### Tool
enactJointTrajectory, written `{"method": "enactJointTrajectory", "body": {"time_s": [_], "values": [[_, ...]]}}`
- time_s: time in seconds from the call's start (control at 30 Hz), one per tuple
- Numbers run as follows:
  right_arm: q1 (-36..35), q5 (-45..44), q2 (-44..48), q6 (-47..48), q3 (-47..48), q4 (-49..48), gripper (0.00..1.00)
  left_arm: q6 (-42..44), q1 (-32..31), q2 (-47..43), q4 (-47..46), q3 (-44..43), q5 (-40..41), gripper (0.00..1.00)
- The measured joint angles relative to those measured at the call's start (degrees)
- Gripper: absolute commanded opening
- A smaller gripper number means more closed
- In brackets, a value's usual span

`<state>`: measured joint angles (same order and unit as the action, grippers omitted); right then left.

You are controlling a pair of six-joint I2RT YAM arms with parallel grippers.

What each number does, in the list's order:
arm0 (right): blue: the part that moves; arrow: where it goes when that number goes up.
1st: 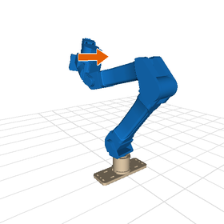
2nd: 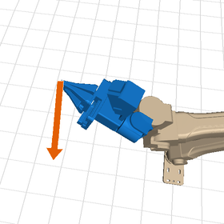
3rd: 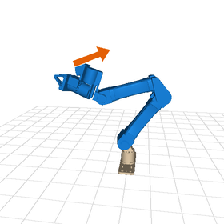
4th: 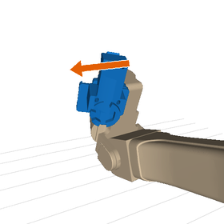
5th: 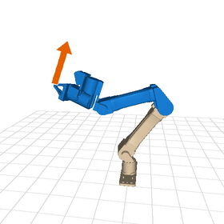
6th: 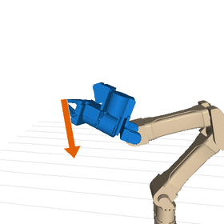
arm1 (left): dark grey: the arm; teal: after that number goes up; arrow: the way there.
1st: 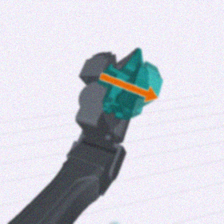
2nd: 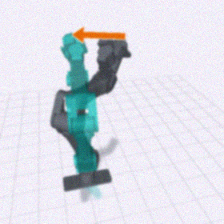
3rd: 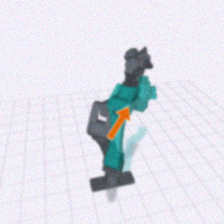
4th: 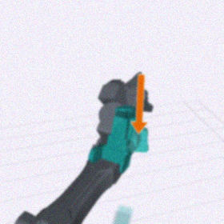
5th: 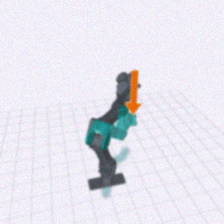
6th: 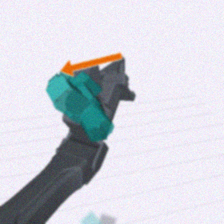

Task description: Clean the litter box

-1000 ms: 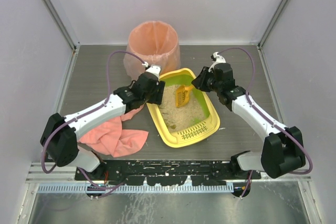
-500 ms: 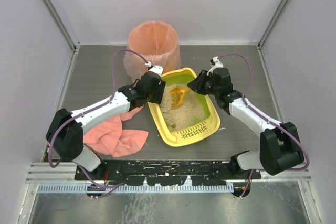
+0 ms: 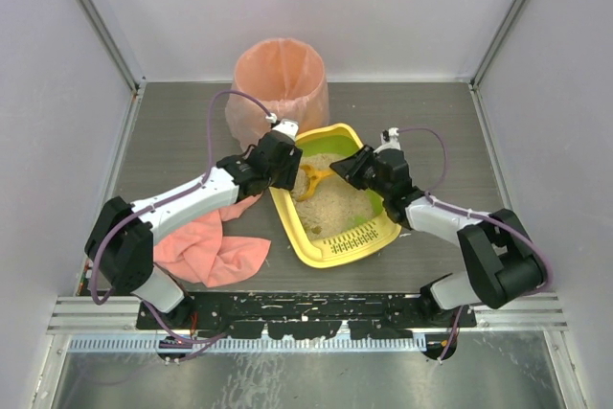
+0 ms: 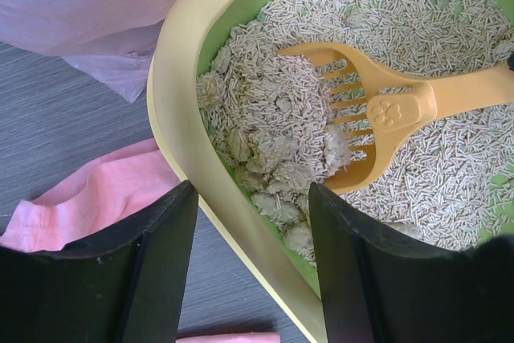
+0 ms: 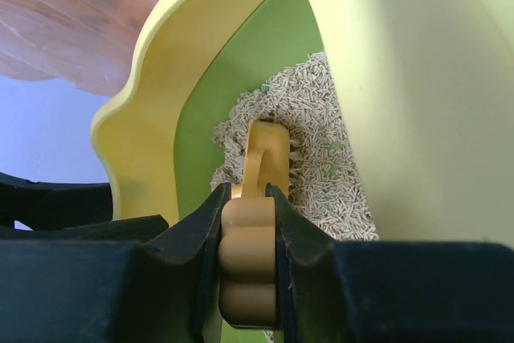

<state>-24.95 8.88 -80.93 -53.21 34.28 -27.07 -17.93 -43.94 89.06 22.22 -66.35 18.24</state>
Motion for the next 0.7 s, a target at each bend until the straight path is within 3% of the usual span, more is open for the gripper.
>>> {"method": "enactJointTrajectory", "body": {"time_s": [0.2,0.5,0.7], "values": [[-0.9,-3.1,3.5,-1.6,-2.7,0.2,0.01,0.6,0.0,0.0,-0.2,0.0,0.0,0.58],[-0.7,-8.7,18.6,-0.7,-4.3,8.4,0.00,0.6,-0.1,0.0,-0.2,0.0,0.1,0.59],[0.4,-9.3,24.0,-0.7,-5.9,11.0,0.01,0.8,-0.3,-0.5,0.0,0.0,-0.3,0.74]]}}
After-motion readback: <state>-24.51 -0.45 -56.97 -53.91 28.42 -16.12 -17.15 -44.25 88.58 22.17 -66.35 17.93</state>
